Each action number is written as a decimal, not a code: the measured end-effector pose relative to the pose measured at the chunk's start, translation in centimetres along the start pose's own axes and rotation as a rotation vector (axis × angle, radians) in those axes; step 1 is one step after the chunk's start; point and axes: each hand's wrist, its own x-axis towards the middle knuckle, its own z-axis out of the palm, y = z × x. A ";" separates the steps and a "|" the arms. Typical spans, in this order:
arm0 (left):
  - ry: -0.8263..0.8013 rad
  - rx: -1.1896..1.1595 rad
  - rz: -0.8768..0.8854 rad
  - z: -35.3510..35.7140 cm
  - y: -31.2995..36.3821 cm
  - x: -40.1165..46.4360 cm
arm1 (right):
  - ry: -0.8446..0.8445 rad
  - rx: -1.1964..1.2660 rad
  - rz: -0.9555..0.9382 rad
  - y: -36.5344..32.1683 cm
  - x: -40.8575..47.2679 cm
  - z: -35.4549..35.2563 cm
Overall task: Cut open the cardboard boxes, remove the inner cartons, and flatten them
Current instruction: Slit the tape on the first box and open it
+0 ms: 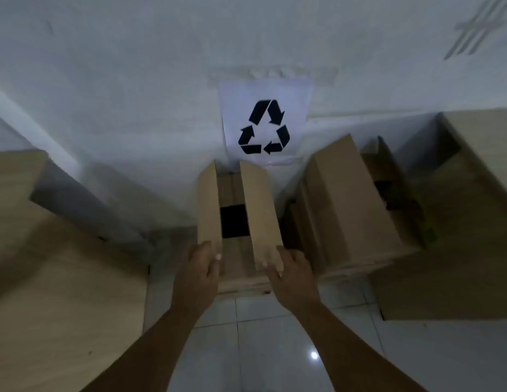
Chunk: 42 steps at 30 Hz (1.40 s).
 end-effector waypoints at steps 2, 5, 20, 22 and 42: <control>0.002 -0.048 -0.046 2.6 -1.5 2.0 | -0.012 0.021 -0.029 1.3 2.9 1.0; -0.089 -0.010 -0.186 5.7 -4.1 4.2 | -0.135 0.105 0.011 2.9 7.0 2.3; -0.077 -0.065 -0.509 9.3 -6.3 5.8 | -0.116 0.418 0.147 3.4 9.4 5.8; -0.062 -0.088 -0.510 8.0 -5.1 5.1 | -0.105 0.412 0.146 2.7 8.2 4.7; 0.124 -0.039 -0.496 -15.2 5.5 -13.0 | -0.076 0.287 -0.048 -11.5 -15.2 -7.4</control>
